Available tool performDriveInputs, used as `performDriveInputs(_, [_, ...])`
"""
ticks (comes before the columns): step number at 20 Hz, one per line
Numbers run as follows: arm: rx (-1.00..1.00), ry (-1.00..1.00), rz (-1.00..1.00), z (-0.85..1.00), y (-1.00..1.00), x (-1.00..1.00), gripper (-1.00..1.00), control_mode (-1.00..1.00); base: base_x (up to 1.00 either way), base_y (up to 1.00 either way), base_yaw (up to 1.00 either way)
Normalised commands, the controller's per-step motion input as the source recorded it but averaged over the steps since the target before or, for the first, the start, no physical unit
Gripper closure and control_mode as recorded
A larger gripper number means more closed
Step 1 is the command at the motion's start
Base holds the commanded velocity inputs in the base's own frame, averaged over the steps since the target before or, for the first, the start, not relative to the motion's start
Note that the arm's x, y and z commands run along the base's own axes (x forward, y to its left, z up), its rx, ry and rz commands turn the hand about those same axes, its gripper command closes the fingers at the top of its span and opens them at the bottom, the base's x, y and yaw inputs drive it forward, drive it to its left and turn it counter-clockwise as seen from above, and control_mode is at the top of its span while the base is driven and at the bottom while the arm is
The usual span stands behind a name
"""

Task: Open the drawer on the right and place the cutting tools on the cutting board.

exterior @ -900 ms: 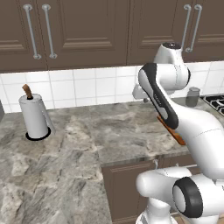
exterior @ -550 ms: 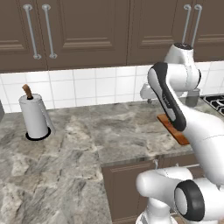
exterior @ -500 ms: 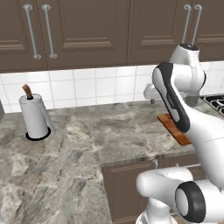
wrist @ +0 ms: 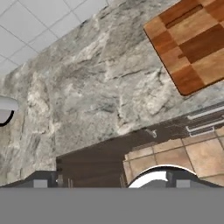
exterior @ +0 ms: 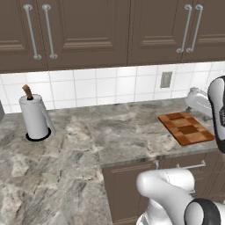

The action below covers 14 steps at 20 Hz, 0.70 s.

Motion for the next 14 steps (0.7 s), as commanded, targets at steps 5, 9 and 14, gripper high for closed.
performDriveInputs(5, [0.28,-0.02,-0.27,-0.52,-0.76,-0.64,-1.0,-1.0,0.0,0.0,0.0])
performDriveInputs(9, [0.26,-0.01,-0.29,-0.6,-0.62,-0.51,-1.0,-1.0,0.0,0.0,0.0])
performDriveInputs(14, [0.23,0.0,-0.27,-0.64,-0.5,-0.28,-1.0,-1.0,0.0,0.0,0.0])
